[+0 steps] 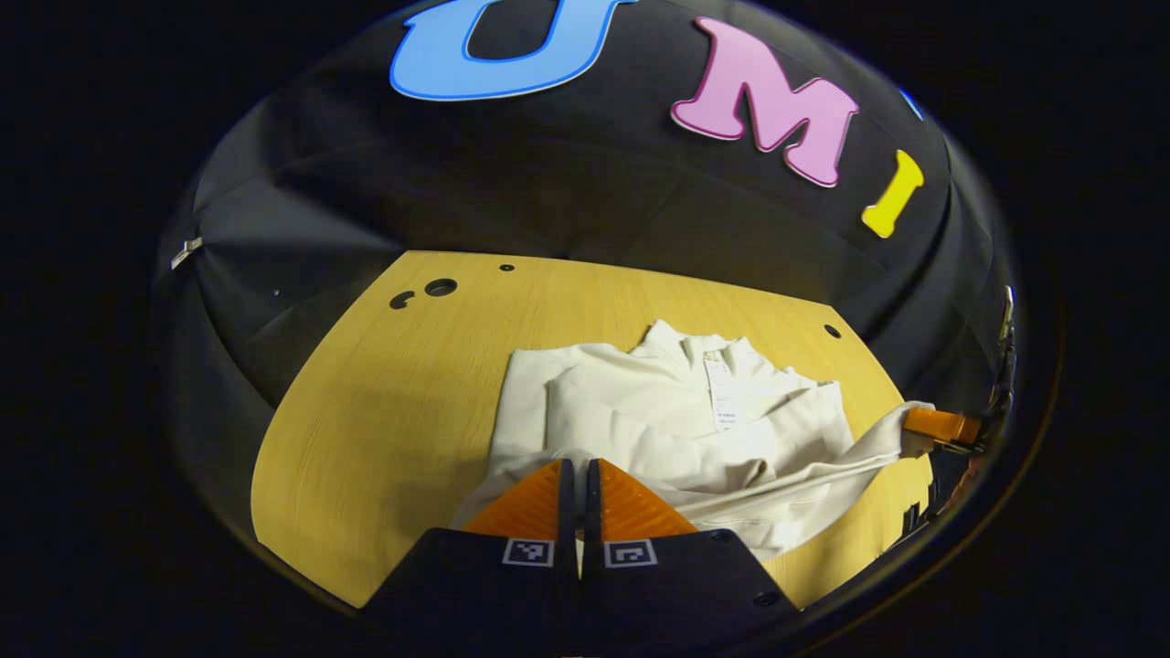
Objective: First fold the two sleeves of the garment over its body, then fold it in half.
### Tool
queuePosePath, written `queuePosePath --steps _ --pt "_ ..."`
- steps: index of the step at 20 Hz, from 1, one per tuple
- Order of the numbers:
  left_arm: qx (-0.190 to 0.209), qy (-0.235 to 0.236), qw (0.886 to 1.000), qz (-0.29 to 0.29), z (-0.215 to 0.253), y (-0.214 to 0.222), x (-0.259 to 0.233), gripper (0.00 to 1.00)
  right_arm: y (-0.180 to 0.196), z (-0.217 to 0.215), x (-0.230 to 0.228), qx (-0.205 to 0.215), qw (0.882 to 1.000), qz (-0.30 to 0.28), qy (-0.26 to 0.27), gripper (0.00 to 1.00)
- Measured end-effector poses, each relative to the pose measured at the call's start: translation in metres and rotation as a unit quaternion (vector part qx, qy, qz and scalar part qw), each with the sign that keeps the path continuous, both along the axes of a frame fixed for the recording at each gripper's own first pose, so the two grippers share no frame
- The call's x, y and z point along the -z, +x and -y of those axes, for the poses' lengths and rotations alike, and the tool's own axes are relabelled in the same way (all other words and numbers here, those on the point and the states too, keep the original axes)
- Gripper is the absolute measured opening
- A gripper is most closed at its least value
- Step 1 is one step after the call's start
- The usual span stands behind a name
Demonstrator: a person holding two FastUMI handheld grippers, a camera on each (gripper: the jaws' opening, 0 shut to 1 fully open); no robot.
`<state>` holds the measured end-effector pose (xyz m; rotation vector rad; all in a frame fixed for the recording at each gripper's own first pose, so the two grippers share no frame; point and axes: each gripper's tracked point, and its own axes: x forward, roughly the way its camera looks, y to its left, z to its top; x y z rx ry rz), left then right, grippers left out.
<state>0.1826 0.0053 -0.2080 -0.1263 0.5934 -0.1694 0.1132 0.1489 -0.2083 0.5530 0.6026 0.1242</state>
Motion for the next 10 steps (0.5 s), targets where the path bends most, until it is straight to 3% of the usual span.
queuePosePath --steps 3,10 --pt "-0.017 0.003 1.0 -0.024 -0.002 0.027 0.022 0.06 0.019 -0.004 0.025 0.0 1.0 -0.021 -0.007 0.06" --pt "-0.013 0.045 0.996 -0.072 0.007 0.053 0.071 0.06 0.036 -0.015 0.09 -0.009 0.994 -0.104 -0.024 0.06"
